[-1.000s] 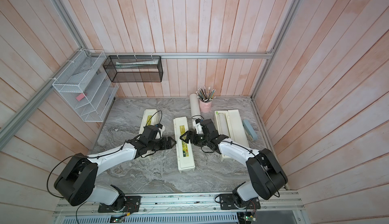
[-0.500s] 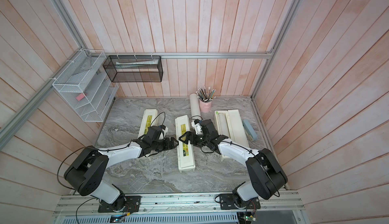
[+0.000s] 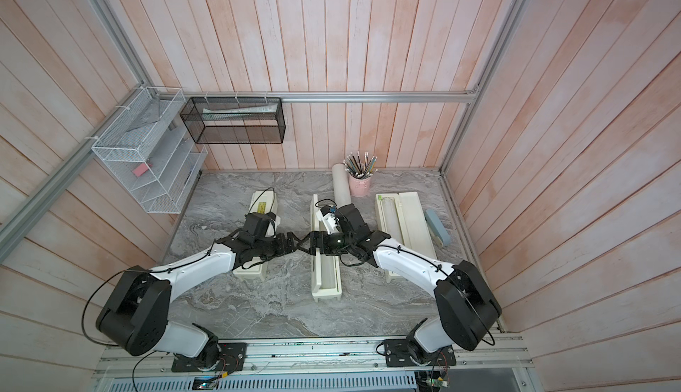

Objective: Put plastic wrap rolls into dispensers
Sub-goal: Open the lid of the plastic wrap cutting box, then move the plastic wrap to the center of the board.

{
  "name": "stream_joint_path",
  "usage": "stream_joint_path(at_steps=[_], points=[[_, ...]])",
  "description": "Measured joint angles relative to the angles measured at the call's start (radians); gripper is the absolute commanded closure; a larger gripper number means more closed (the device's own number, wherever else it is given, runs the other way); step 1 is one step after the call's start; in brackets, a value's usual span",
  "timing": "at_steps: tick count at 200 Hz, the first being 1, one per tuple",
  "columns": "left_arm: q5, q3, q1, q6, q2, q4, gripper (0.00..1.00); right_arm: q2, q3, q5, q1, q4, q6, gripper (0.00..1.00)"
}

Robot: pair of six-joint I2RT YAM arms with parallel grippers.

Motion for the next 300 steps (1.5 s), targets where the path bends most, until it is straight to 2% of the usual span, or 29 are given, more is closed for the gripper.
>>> stream_joint_path(at_steps=[25,53,94,128,188,244,300], points=[[-0.031,0.078,0.037,0.036,-0.06,-0.092,0.06,0.035,0.063,0.025,0.028,-0.047,-0.034,0.11],[-0.037,0.092,0.039,0.058,-0.094,-0.125,0.07,0.038,0.073,0.109,0.023,-0.099,-0.051,0.13],[0.006,0.071,0.039,0.06,-0.069,-0.128,0.08,0.038,0.167,0.36,-0.024,-0.227,-0.077,0.17],[0.019,0.07,0.025,0.06,-0.022,-0.129,0.08,0.05,0.251,0.538,-0.075,-0.249,-0.12,0.2],[0.033,0.07,-0.035,0.056,0.056,-0.127,0.11,0.286,0.367,0.702,-0.215,-0.264,-0.246,0.27],[0.042,0.07,-0.047,0.036,0.082,-0.108,0.14,0.481,0.496,0.725,-0.258,-0.285,-0.324,0.27],[0.056,0.07,-0.06,0.033,0.095,-0.1,0.14,0.594,0.572,0.633,-0.291,-0.261,-0.354,0.18]])
